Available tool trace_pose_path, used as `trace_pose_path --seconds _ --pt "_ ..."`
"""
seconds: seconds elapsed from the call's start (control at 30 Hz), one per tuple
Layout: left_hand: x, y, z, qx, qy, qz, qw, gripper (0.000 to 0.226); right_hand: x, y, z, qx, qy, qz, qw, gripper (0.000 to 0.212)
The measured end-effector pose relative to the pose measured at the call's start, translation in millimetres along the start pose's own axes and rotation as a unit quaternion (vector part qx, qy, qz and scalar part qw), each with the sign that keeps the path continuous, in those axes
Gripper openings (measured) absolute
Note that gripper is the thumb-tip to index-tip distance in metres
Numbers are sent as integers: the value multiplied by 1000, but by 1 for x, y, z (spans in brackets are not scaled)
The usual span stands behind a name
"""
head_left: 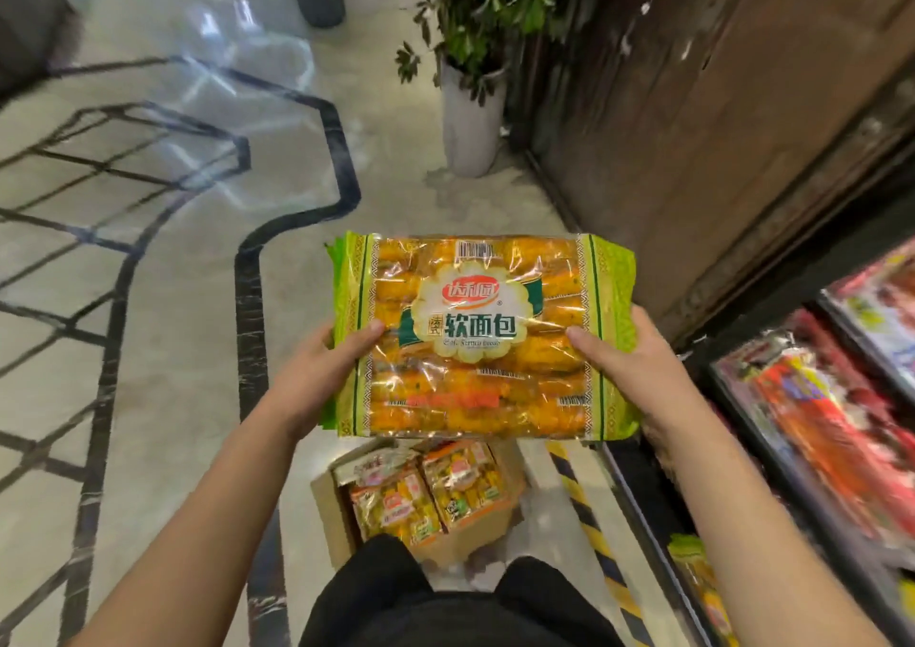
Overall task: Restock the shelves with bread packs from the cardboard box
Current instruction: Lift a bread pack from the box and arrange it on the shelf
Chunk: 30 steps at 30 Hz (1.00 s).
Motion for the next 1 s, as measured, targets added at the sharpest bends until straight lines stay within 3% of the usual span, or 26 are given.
trace_pose_path --seconds 0.03,0.1,0.27,0.3,0.4,0.47,0.83,0.93,1.0 --pt "0 5 5 -3 11 -11 1000 40 8 -4 -2 -6 -4 7 1000 77" --pt "-2 14 14 -6 34 -50 998 73 28 -10 -4 -11 -1 25 1000 66" --pt "-13 20 27 -60 68 -131 987 97 86 -6 6 -41 21 94 994 82" --pt "-14 22 27 -77 66 -153 983 96 101 -1 11 -50 30 118 991 78" --pt "-14 37 22 -104 63 -220 968 61 155 16 28 -88 47 184 978 55" --pt "-11 51 14 -121 61 -260 956 51 193 27 41 -102 62 227 967 49" --pt "90 182 -33 -206 53 -495 843 81 422 57 121 -149 140 457 866 45" --pt "140 216 -51 -216 69 -529 818 66 482 66 138 -159 128 506 838 34" --pt "173 238 -65 -231 76 -546 802 68 522 69 154 -157 131 533 821 36"
Point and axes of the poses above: each hand's wrist, its own x-axis away from the middle knuckle, its own y-axis out of the palm, z = x × y, the point moved 2 cm from there along -x, towards the middle knuckle, and after that the axes turned 7 degrees about -z, right-handed, at the moved point
